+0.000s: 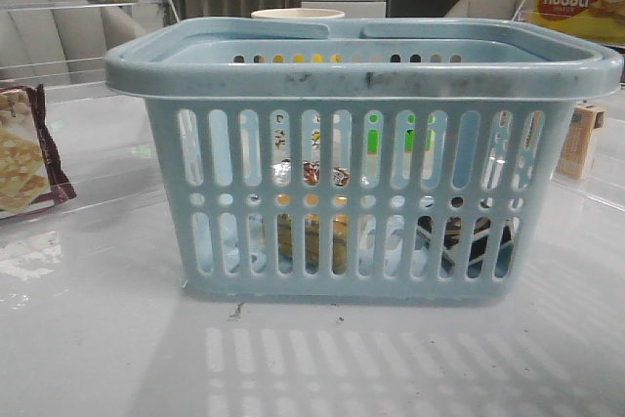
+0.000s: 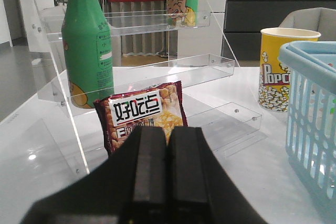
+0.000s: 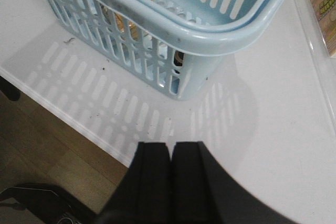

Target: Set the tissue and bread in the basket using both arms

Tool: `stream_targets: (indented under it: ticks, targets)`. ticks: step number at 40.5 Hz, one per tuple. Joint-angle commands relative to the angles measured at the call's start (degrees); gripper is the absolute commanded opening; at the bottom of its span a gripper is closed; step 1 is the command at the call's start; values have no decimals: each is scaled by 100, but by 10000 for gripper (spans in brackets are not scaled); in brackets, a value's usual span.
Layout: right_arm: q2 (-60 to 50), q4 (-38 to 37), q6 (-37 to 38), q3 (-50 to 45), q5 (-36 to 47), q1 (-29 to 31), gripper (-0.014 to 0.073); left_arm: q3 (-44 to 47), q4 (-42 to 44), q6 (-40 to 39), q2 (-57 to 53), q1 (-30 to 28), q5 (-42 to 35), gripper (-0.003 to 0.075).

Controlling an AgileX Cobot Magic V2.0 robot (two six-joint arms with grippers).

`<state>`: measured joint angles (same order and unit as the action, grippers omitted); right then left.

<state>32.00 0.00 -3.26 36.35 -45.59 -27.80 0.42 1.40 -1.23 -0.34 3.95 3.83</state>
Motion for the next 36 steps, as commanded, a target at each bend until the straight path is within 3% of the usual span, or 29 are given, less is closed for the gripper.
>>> stream_targets:
  ticks: [1, 8, 14, 19, 26, 36]
  targets:
    - [-72, -40, 11, 138, 353, 2, 55, -9, -5, -14, -103, 44, -533, 91]
    - [-505, -129, 5, -206, 901, 647, 55, -9, -5, -14, -103, 44, -533, 91]
    - [-1357, -129, 5, -1173, 2493, 1640, 55, -9, -5, -14, -103, 44, -533, 91]
    - [-2084, -129, 5, -1983, 3509, 2088, 55, -9, -5, -14, -103, 44, -533, 91]
    - [-2971, 0, 5, -3032, 4345, 2328, 55, -9, -5, -14, -103, 44, -533, 91]
    - [-3368, 76, 5, -3802, 4727, 2362, 55, -9, -5, -14, -103, 44, -533, 91]
